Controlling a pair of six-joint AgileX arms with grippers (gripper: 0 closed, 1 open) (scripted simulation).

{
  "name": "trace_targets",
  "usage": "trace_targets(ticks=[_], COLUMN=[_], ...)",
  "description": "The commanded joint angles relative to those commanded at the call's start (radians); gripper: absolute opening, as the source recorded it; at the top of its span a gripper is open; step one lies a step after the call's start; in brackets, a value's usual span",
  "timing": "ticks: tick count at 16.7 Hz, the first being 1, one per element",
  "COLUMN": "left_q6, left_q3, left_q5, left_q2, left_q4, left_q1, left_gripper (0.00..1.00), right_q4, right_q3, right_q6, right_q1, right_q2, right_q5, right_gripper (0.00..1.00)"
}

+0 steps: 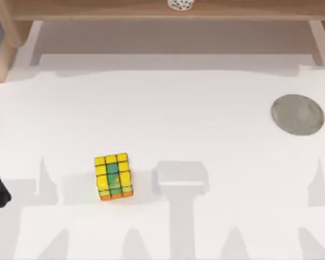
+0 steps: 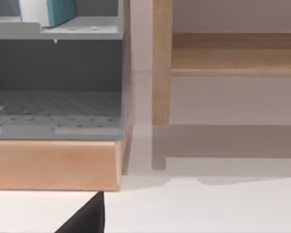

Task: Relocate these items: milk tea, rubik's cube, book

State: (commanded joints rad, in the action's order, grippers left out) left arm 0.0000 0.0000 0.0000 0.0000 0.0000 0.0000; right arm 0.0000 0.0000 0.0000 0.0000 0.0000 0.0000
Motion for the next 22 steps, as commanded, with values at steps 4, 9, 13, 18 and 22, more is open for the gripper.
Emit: trace_targets(ticks=[4, 9, 13, 18, 22], left_q6=[0.000, 0.000, 0.000, 0.000, 0.000], left_q3=[0.000, 0.000, 0.000, 0.000, 0.000], left_q5=[0.000, 0.000, 0.000, 0.000, 0.000], left_q2=[0.000, 0.000, 0.000, 0.000, 0.000], left_q4=[0.000, 0.000, 0.000, 0.000, 0.000], left_q1=[0.000, 0.000, 0.000, 0.000, 0.000], left_gripper=[1.00, 1.00, 1.00, 1.00, 1.00], right_q4=[0.012, 0.110, 0.229, 0.391, 0.513], right_q3=[0.027, 0.239, 0.500, 0.855, 1.121], right_q6=[0.000, -0.001, -0.003, -0.005, -0.007], right_q1=[0.012, 0.110, 0.232, 0.399, 0.523], right_q2=[0.031, 0.293, 0.673, 1.240, 1.658], right_q5=[0.014, 0.120, 0.247, 0.423, 0.554], right_gripper=[1.00, 1.00, 1.00, 1.00, 1.00])
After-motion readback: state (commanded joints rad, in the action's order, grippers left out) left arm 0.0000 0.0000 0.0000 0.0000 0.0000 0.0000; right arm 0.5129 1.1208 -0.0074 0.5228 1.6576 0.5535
